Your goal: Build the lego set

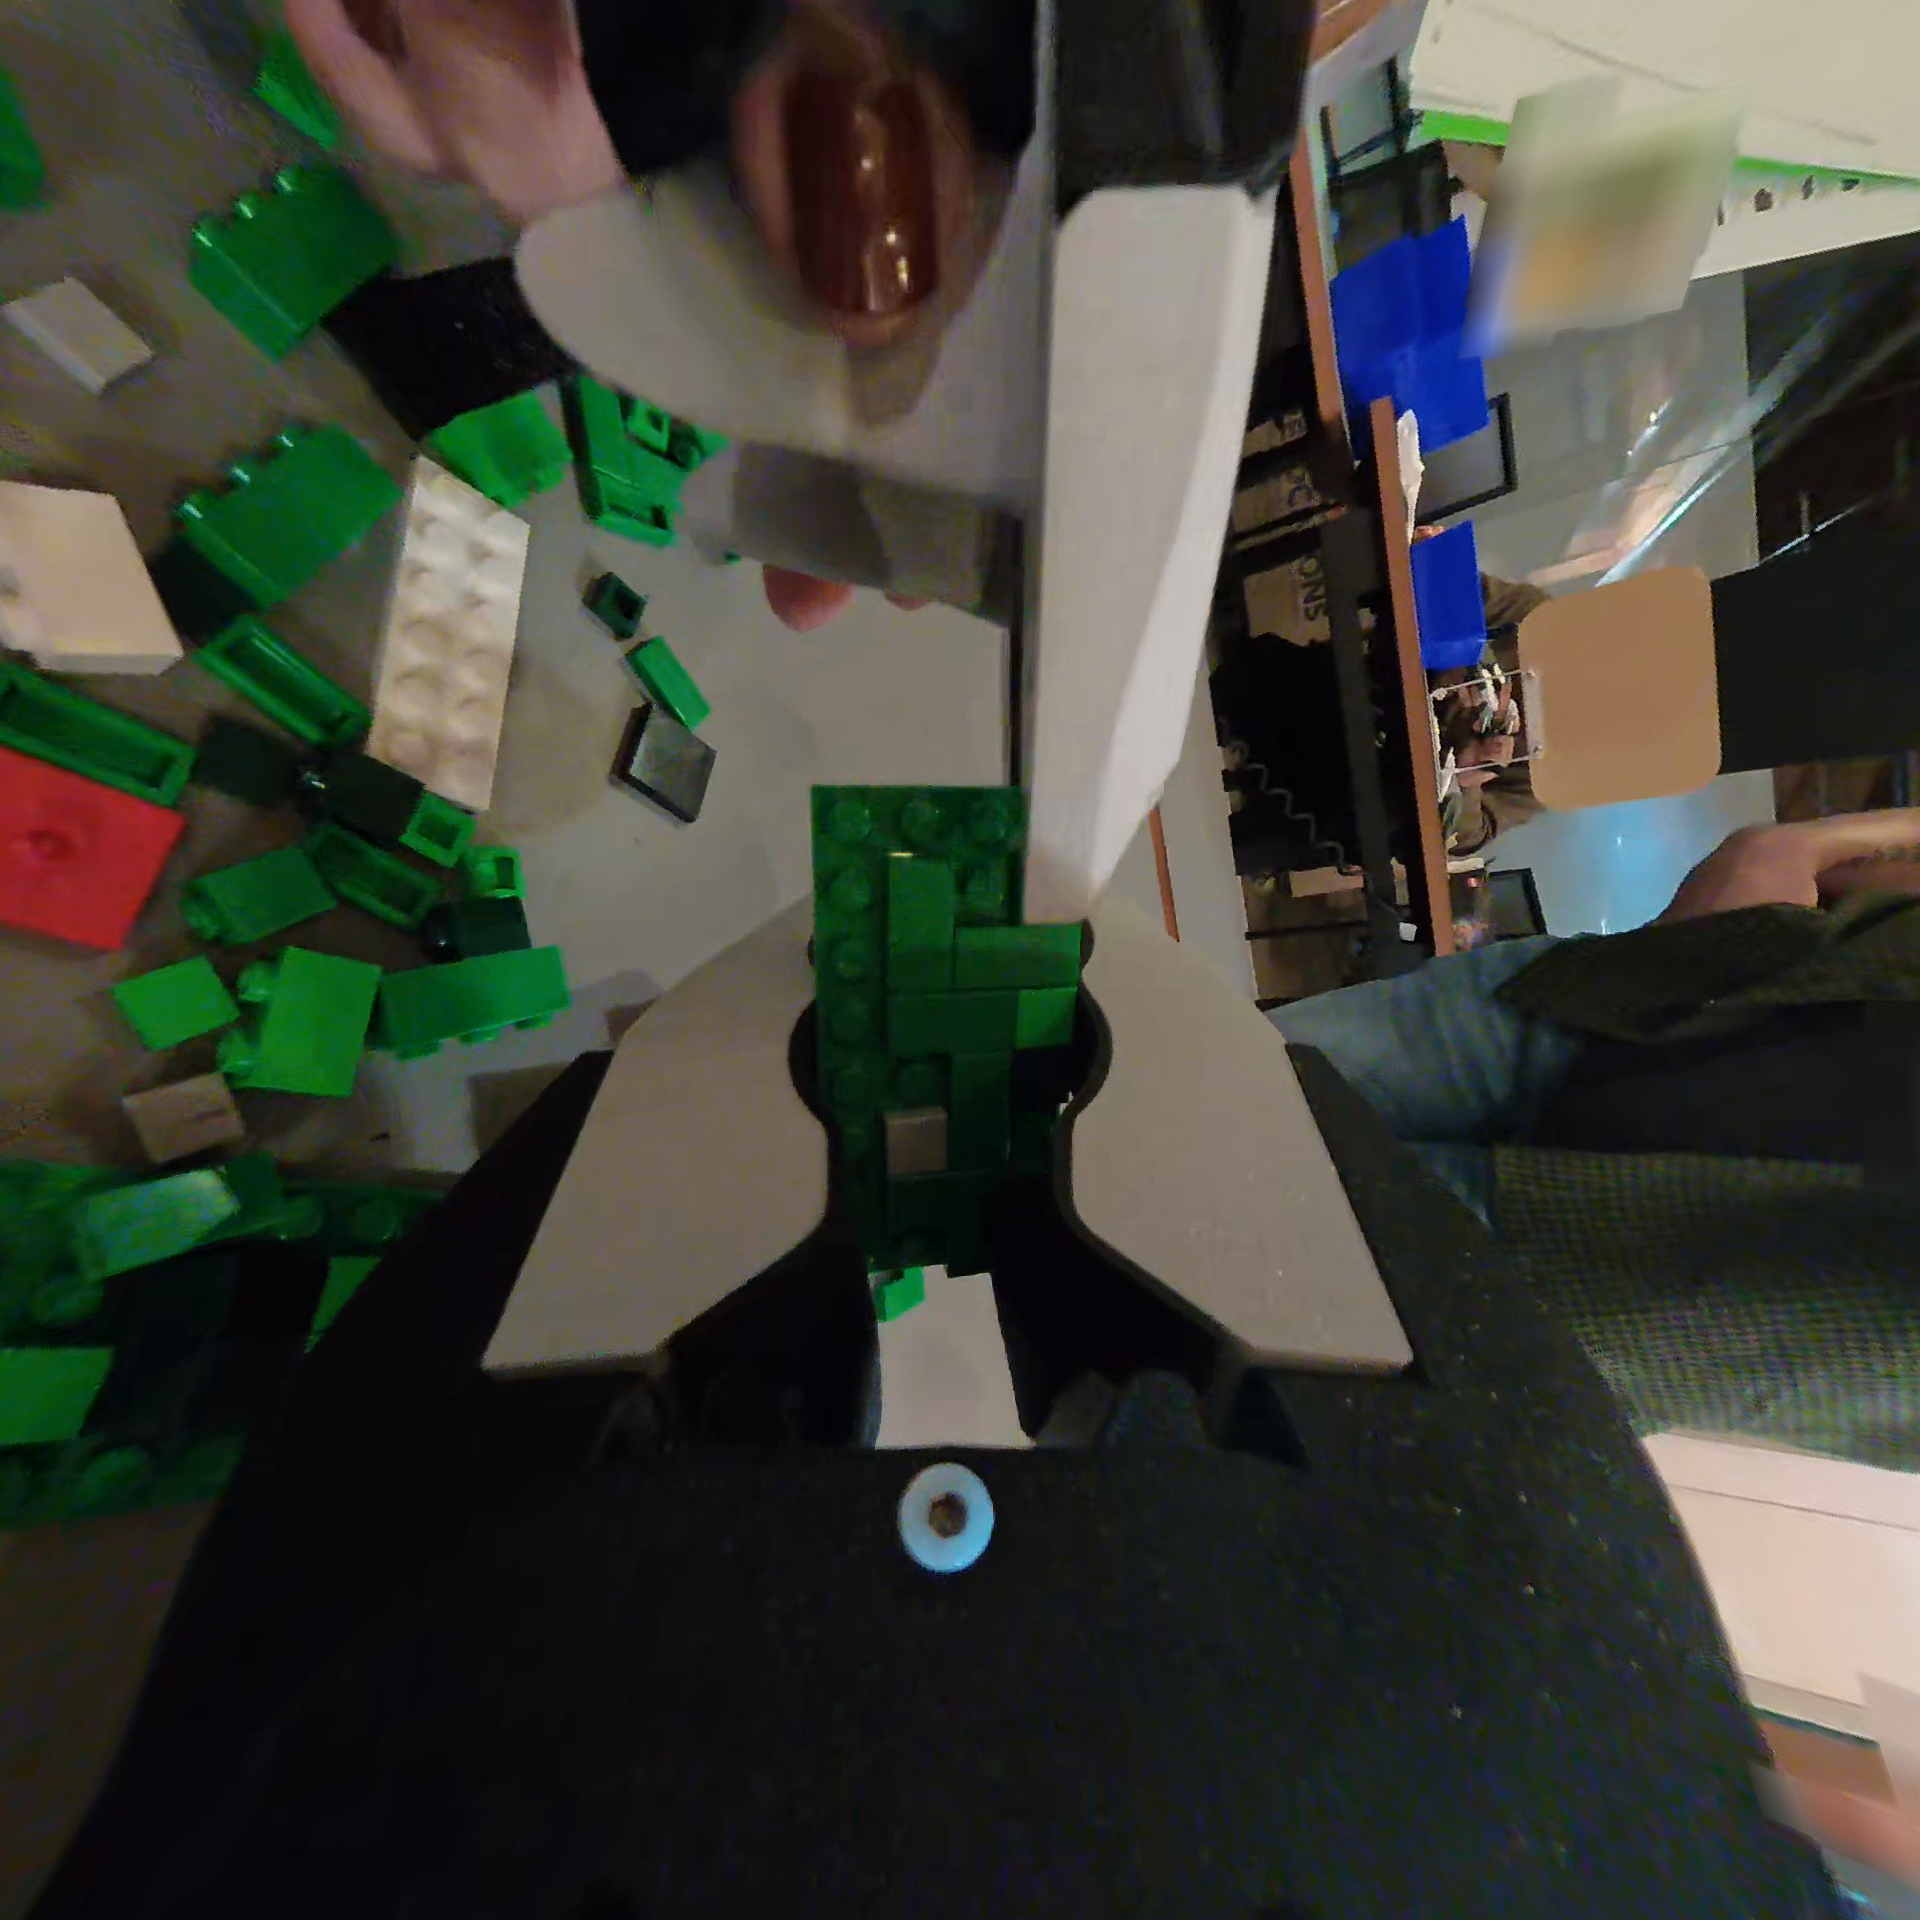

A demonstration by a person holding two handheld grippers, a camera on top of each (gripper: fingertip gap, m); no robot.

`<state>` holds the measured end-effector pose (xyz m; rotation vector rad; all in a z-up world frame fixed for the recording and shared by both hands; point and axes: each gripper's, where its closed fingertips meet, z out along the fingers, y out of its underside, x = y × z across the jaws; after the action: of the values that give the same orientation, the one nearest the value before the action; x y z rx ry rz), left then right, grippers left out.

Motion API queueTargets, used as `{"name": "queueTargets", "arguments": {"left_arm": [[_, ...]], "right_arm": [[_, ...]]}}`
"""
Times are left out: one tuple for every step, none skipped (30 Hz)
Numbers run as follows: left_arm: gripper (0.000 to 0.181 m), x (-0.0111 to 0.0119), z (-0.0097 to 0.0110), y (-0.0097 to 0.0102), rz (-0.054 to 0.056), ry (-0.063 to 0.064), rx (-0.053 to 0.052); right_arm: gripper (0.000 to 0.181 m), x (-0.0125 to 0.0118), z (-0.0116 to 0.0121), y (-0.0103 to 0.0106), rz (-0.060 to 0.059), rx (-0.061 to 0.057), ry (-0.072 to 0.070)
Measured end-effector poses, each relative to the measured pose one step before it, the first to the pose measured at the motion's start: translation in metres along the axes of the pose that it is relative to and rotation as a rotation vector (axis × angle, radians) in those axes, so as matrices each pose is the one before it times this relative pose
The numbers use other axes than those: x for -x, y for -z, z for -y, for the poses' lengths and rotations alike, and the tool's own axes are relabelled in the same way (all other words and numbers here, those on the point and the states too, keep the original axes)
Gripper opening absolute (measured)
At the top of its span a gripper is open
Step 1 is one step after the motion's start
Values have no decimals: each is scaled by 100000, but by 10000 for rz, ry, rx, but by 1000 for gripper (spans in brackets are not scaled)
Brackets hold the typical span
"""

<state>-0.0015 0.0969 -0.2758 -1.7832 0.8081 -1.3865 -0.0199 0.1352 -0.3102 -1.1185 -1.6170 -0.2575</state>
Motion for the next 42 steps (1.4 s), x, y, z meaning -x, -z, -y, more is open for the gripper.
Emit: {"name": "queueTargets", "arguments": {"left_arm": [[13, 194, -189, 60, 73, 17, 121], [9, 169, -260, -7, 90, -39, 158], [7, 50, -120, -37, 35, 51, 104], [6, 125, -134, -54, 126, -46, 113], [6, 99, -130, -40, 126, -102, 94], [6, 9, -118, -14, 60, -54, 85], [6, -80, -33, 33, -25, -12, 36], [6, -91, 103, 32, -11, -34, -58], [5, -45, 113, 7, 17, 50, -78], [5, 10, 125, -32, 36, 132, -96], [5, 43, 133, -75, 67, 132, -139], [5, 82, 96, -92, 82, 110, -144], [4, 88, 146, -94, 100, 114, -184], [4, 103, 195, -43, 94, 152, -199], [4, 83, 229, 23, 71, 167, -217], [4, 63, 276, 65, 53, 173, -246], [4, 87, 262, 92, 35, 213, -250], [3, 82, 226, 100, 15, 222, -229], [4, 108, 186, 57, 2, 248, -206], [4, 122, 103, 22, -22, 265, -161], [4, 79, 98, 30, -77, 278, -154], [4, 85, 65, 39, -92, 278, -122], [4, 69, 86, 57, -87, 236, -127], [4, 56, 103, 49, -62, 202, -121], [4, 76, 57, 35, -36, 130, -76], [5, 31, 89, 33, -40, 137, -91], [5, 30, 48, 28, -36, 133, -88], [5, -73, 82, -3, -120, 195, -125], [5, -45, 63, -9, -117, 237, -106], [5, -22, 31, -16, -124, 220, -96], [5, -19, 24, -24, -94, 175, -91], [5, 17, 14, -19, -57, 141, -81], [5, -70, 46, -43, -101, 166, -116], [5, -8, -15, -47, -58, 103, -37], [6, 99, -72, -50, 67, -133, 75], [6, 56, -86, -54, 132, -336, 173], [6, 39, -176, -32, 212, -593, 301], [6, 33, -202, -52, 284, -719, 386], [7, -52, -175, -52, 241, -676, 380], [17, -156, -284, -96, 95, -460, 409], [21, -124, -490, -148, 5, -238, 467], [19, -5, -537, -163, 27, -200, 392]], "right_arm": [[39, -12, 82, -4, -16, -18, -5], [39, 54, 0, -23, 14, 29, 28], [39, 138, -125, -74, 39, 77, 63], [39, 112, -84, -66, 31, 20, 44], [39, 129, -74, -42, 57, 5, 19], [39, 109, -5, -10, 52, -24, 7], [39, 16, 79, 29, 1, -70, -8], [39, -100, 100, 57, -46, -82, -55], [39, -76, 48, 46, 3, -49, -111], [39, -59, 1, 19, 28, -42, -134], [39, -78, -66, -7, 3, -19, -108], [39, -86, -128, -30, -23, 28, -47], [39, -170, -167, -44, -114, 88, 26], [38, -280, -171, -76, -219, 169, 98], [39, -369, -123, -85, -314, 219, 140], [38, -413, -101, -102, -349, 255, 166], [39, -389, -62, -119, -319, 258, 120], [39, -276, -24, -143, -236, 192, 27], [38, -233, -50, -165, -231, 170, 44], [39, -224, -105, -155, -276, 188, 162], [38, -245, -114, -132, -320, 197, 238], [38, -229, -96, -116, -320, 208, 257], [38, -207, -70, -119, -281, 192, 240], [38, -214, -50, -110, -267, 162, 204], [37, -132, -43, -110, -194, 109, 159], [37, -143, -5, -83, -193, 57, 112], [38, -113, -14, -61, -153, 37, 99], [37, -202, 21, -6, -195, -15, 98], [37, -150, 10, 2, -141, -31, 79], [38, -80, 0, -2, -94, -32, 49], [38, -93, -15, 2, -120, -24, 74], [38, -56, -14, -7, -81, -26, 80], [38, -95, -5, 3, -99, -47, 45], [38, -3, -31, 0, 4, -41, -13], [38, 184, -43, -16, 175, -34, -91], [38, 214, -34, 7, 213, -65, -110], [37, 256, 37, 49, 282, -167, -141], [37, 360, 57, 76, 363, -200, -211], [37, 296, 95, 86, 292, -213, -199], [38, 255, 286, 154, 250, -305, -111], [37, 330, 408, 178, 273, -313, -38], [37, 261, 350, 121, 177, -213, -63]]}}
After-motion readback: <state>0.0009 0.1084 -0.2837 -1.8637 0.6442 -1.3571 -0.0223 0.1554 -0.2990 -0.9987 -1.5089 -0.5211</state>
